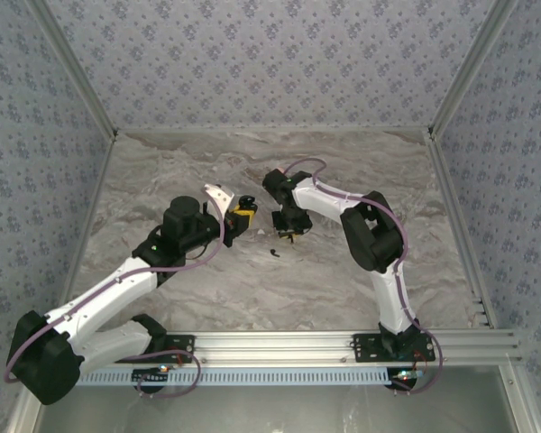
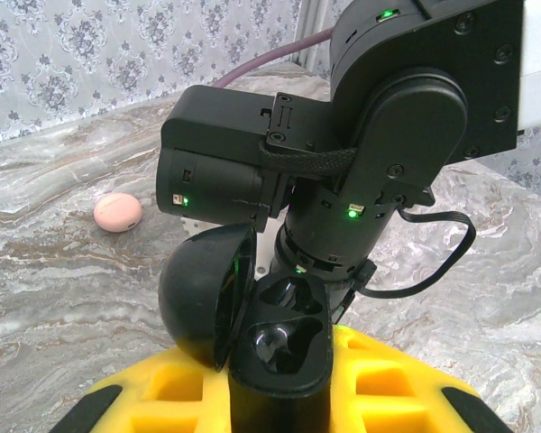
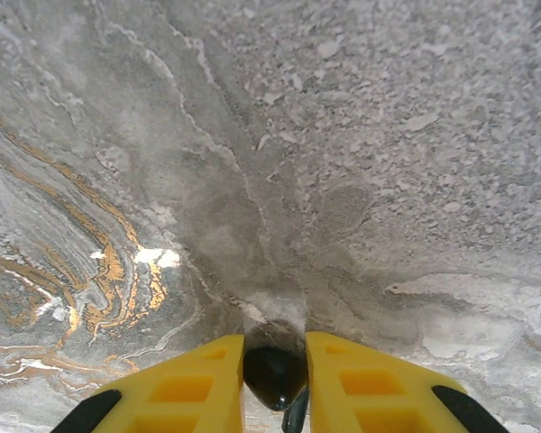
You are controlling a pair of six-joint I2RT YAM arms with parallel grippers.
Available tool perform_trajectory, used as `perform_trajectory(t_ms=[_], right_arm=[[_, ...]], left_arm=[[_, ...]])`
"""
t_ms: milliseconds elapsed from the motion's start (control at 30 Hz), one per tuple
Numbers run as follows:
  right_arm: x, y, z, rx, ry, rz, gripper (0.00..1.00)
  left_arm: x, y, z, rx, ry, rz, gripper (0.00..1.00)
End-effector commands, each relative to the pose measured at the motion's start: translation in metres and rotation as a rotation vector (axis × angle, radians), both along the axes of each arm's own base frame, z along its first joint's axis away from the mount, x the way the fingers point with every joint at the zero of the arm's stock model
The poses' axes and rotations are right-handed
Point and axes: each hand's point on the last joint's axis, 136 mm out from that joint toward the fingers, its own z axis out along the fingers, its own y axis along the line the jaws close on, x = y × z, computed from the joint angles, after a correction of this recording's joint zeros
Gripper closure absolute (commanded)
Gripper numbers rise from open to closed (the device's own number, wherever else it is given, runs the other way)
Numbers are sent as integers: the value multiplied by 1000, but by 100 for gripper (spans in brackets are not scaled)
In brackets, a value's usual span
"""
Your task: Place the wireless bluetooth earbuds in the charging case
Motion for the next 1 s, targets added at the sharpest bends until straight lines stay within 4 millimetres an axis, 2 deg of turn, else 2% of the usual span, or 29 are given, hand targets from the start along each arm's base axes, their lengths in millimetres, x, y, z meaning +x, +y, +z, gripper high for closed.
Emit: perform_trajectory(t_ms=[0,433,833,967], right_arm=[[0,-9,4,15,-13,-11,78],[12,-17,29,199,-84,-25,78],[15,-27,61,332,-154,-47,79],[21,-25,78,397,-202,-47,79]], left_arm=[[3,0,9,-23,-23,10,80],[10,-9,-6,-51,51,12,80],[20,-21,-25,-82,121,22,81],[23,-24,-34,-82,143,29,81]])
